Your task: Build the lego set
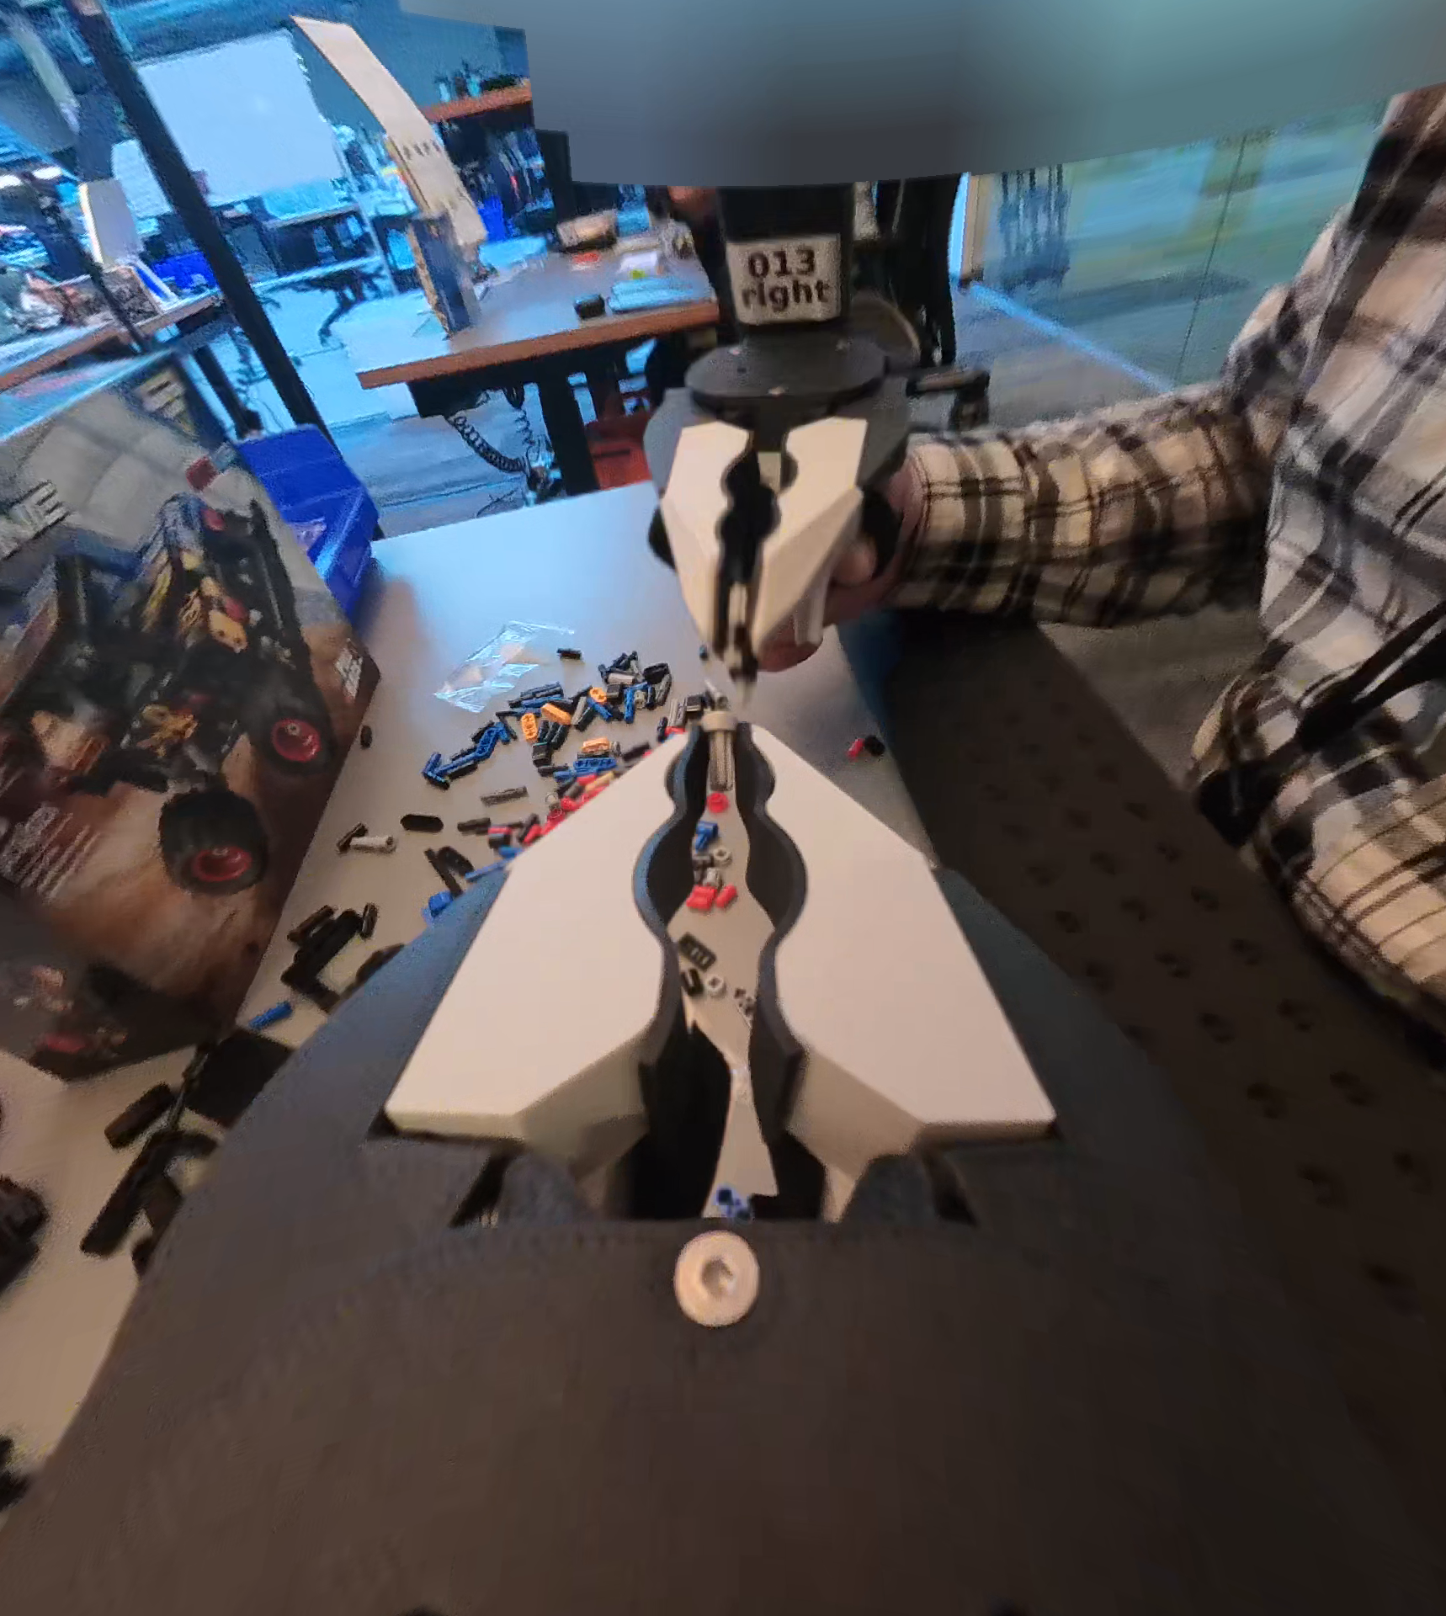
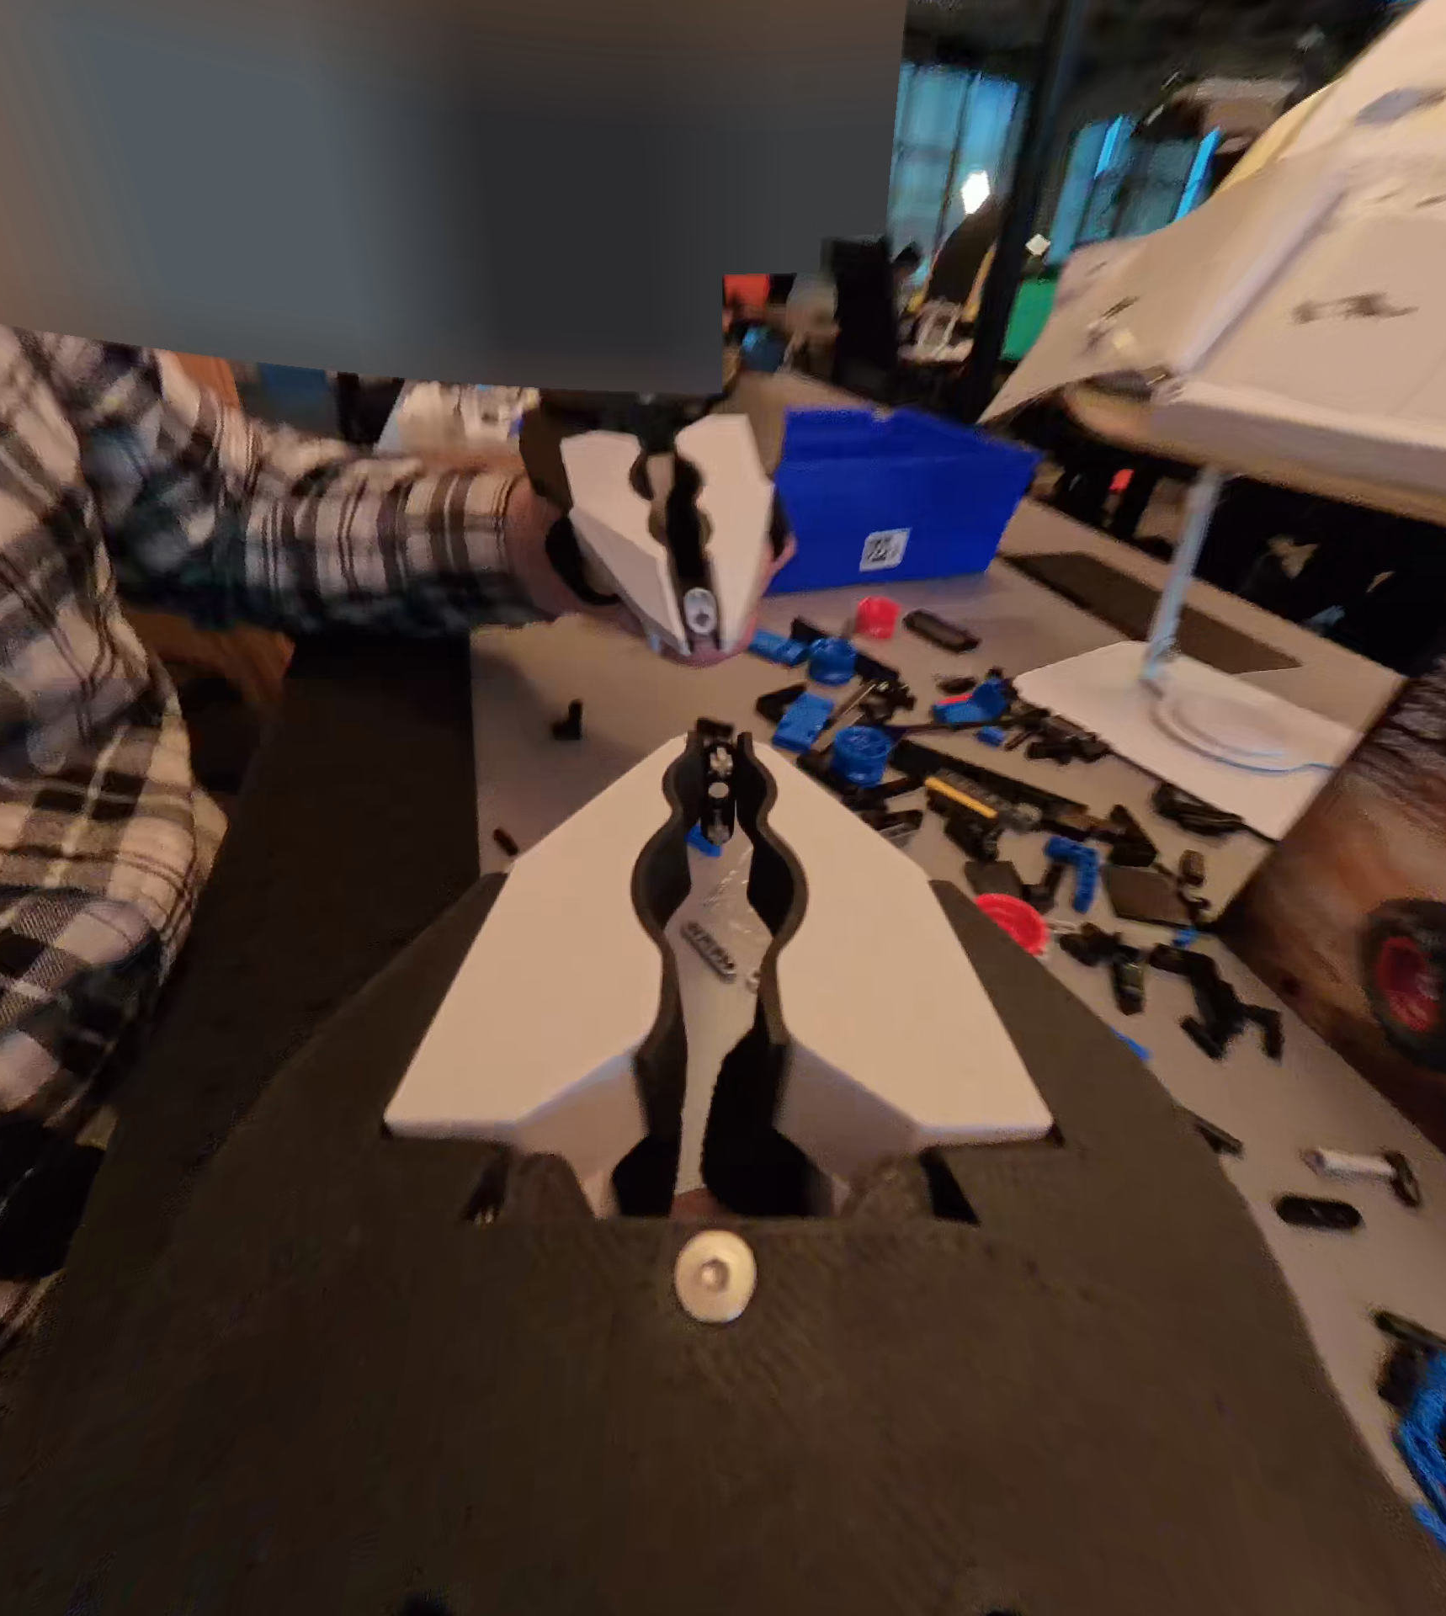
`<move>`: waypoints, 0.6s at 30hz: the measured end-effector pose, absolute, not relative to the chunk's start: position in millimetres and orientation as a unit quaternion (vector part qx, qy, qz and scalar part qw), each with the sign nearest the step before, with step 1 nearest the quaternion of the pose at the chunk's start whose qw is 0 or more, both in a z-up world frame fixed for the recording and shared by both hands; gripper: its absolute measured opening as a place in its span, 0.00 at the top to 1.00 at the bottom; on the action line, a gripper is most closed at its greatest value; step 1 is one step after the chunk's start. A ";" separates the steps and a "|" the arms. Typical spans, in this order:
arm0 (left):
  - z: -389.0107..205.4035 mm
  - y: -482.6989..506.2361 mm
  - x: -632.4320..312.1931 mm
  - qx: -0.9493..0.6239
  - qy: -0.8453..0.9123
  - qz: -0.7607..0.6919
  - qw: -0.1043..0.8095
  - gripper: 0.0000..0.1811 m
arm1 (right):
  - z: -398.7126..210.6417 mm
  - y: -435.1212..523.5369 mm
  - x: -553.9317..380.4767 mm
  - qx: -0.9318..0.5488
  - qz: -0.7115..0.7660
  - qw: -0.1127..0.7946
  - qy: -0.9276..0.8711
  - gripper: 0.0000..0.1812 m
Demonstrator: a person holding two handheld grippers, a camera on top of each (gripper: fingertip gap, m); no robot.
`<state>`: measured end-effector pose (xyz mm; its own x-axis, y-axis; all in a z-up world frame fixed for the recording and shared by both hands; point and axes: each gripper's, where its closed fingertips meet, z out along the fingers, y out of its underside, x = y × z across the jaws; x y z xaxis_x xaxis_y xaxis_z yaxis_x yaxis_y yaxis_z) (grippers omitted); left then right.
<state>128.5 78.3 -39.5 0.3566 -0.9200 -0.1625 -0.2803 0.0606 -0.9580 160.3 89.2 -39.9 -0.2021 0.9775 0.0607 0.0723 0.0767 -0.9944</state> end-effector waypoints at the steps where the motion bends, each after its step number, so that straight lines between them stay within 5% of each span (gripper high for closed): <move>1: -44.6 77.5 139.1 -0.618 0.504 -0.281 0.535 0.97 | -44.1 81.7 153.4 -0.445 0.504 0.436 -0.599 0.97; 6: -67.9 74.0 142.2 -0.650 0.489 -0.327 0.481 0.97 | -34.4 88.5 158.5 -0.458 0.566 0.412 -0.549 0.97; 15: -157.4 66.3 155.3 -0.680 0.608 -0.164 0.375 0.97 | -45.7 85.2 163.1 -0.475 0.606 0.351 -0.533 0.97; 18: -163.5 66.6 154.3 -0.691 0.602 -0.169 0.363 0.86 | -45.5 86.1 162.5 -0.478 0.622 0.337 -0.521 0.97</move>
<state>154.3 66.6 -163.5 0.2190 -0.9542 -0.2039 -0.7088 -0.0120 -0.7053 162.5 86.1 -45.5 -0.3163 0.9170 -0.2431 0.0791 -0.2299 -0.9700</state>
